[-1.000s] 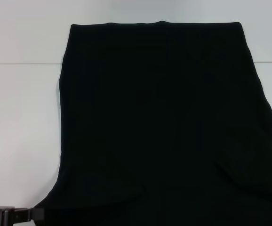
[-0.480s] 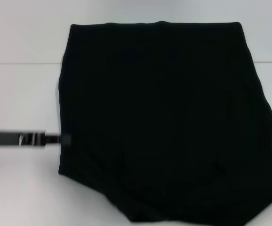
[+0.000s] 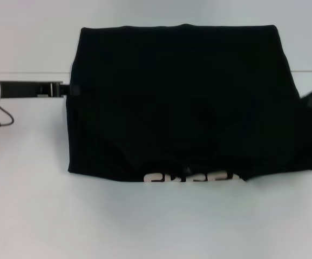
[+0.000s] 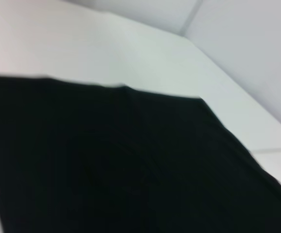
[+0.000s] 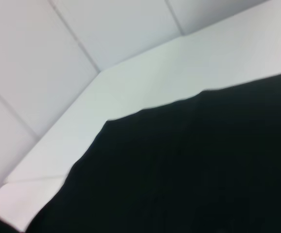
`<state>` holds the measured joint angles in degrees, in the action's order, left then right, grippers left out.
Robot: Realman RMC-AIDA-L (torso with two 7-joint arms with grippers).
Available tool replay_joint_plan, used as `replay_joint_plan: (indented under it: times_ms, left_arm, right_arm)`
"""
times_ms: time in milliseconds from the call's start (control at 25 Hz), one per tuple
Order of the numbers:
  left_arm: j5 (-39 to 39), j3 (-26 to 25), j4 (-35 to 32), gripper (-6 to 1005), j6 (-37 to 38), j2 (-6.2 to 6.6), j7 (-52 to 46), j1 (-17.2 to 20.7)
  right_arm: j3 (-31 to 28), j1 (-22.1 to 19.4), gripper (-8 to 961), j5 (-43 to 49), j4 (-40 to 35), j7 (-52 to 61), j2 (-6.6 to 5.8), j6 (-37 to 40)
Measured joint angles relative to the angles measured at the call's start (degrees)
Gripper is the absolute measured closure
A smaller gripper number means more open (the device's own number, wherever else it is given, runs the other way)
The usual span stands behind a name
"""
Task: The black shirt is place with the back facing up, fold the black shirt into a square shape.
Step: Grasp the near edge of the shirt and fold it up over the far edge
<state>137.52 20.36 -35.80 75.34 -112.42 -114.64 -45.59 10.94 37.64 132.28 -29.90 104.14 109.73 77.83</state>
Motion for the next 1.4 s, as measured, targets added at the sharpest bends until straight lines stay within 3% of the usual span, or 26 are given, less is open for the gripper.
replay_joint_plan:
  times_ms: [80, 560, 920, 1200, 1400]
  left_arm:
    - [0.0, 0.1, 0.5, 973, -3.6, -0.12, 0.6, -0.9]
    - [-0.1, 2.3, 6.4, 971, -23.3, -0.65, 6.3, -8.7]
    - [-0.1, 2.4, 8.5, 968, -30.8, -1.50, 8.0, -10.6]
    - [0.0, 2.5, 10.5, 966, -38.2, -4.26, 11.8, -10.3]
    - [0.0, 7.3, 11.1, 965, -42.5, -5.88, 12.2, -10.3]
  right_arm:
    - [0.1, 3.0, 909, -0.6, 2.5, -0.3, 0.57, -8.2]
    - [3.4, 13.3, 910, -1.3, 5.7, 0.0, 2.85, -35.0]
    - [7.5, 15.4, 910, -5.0, 8.4, -0.3, 2.95, -42.3]
    - [9.1, 16.1, 893, -5.2, 11.1, 0.2, 4.06, -45.9]
    - [9.1, 16.1, 813, -5.2, 11.2, 0.2, 5.24, -48.0]
